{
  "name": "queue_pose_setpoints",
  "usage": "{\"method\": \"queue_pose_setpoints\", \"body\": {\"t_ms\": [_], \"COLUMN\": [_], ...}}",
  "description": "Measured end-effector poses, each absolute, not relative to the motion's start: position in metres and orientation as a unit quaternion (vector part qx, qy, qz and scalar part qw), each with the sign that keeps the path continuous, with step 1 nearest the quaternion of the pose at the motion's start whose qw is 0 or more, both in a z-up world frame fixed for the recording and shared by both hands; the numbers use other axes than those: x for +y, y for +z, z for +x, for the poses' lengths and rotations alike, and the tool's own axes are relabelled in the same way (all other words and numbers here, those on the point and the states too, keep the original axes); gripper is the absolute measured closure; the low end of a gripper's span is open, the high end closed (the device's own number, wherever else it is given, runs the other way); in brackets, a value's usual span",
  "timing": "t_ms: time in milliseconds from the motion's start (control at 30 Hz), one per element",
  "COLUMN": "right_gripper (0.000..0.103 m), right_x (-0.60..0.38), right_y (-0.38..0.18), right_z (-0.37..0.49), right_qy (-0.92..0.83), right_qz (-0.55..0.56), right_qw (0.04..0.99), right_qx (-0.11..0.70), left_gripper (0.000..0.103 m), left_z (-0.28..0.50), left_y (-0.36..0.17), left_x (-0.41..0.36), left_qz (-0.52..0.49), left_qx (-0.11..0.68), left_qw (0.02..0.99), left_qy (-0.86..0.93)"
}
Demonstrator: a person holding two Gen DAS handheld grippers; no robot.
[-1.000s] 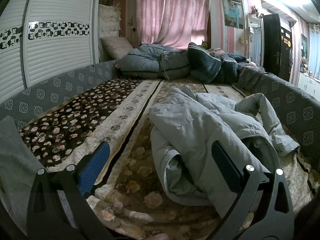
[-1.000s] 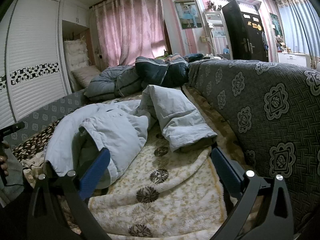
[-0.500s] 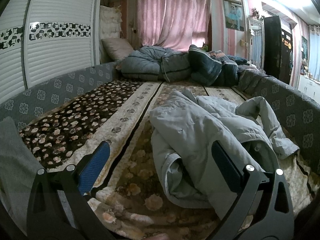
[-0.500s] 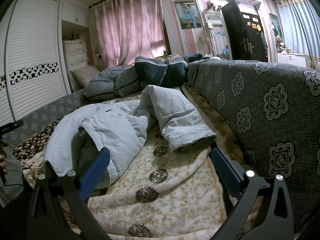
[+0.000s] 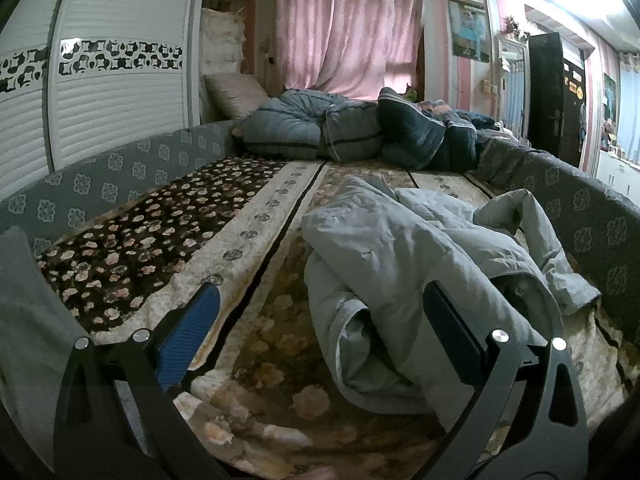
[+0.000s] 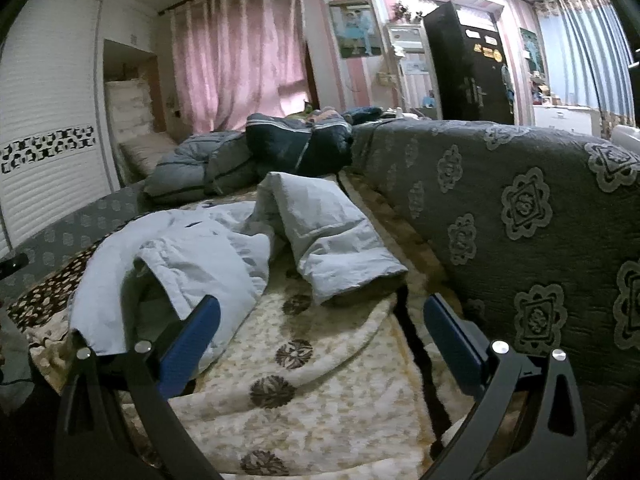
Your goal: Fold large clothes
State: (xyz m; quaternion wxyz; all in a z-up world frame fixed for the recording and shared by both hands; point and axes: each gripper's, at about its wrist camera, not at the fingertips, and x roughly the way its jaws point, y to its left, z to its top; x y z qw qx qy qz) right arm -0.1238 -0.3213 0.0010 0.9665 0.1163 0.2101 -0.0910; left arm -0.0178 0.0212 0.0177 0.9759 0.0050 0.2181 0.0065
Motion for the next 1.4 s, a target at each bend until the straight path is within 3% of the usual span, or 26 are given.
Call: {"method": "queue_pose_setpoints", "body": {"t_ms": [400, 700, 967, 1200, 1400], "right_gripper": [0.002, 0.002, 0.002, 0.002, 0.002], "right_x": [-0.329, -0.339, -0.277, -0.247, -0.296], "right_y": [0.012, 0.029, -0.003, -0.027, -0.044], "right_z": [-0.101, -0.027, 0.019, 0.037, 0.065], "right_qy": [-0.115, -0.1, -0.033, -0.045, -0.133], "right_qz": [0.086, 0.061, 0.078, 0.086, 0.033], "right_qw": [0.961, 0.954, 0.941, 0.935, 0.916], "right_qx": [0.235, 0.274, 0.329, 0.341, 0.377], "left_gripper": [0.003, 0.003, 0.003, 0.003, 0.003], "left_z": [0.014, 0.077, 0.076, 0.102, 0.146], "left_y": [0.013, 0.021, 0.016, -0.033, -0.07], "left_x": [0.023, 0.019, -0.026, -0.073, -0.085], "left_qz": [0.007, -0.002, -0.002, 0.023, 0.047], "left_qx": [0.232, 0.252, 0.266, 0.333, 0.386], "left_qw": [0.973, 0.968, 0.962, 0.938, 0.917], "left_qy": [0.007, 0.001, -0.065, -0.093, -0.095]}}
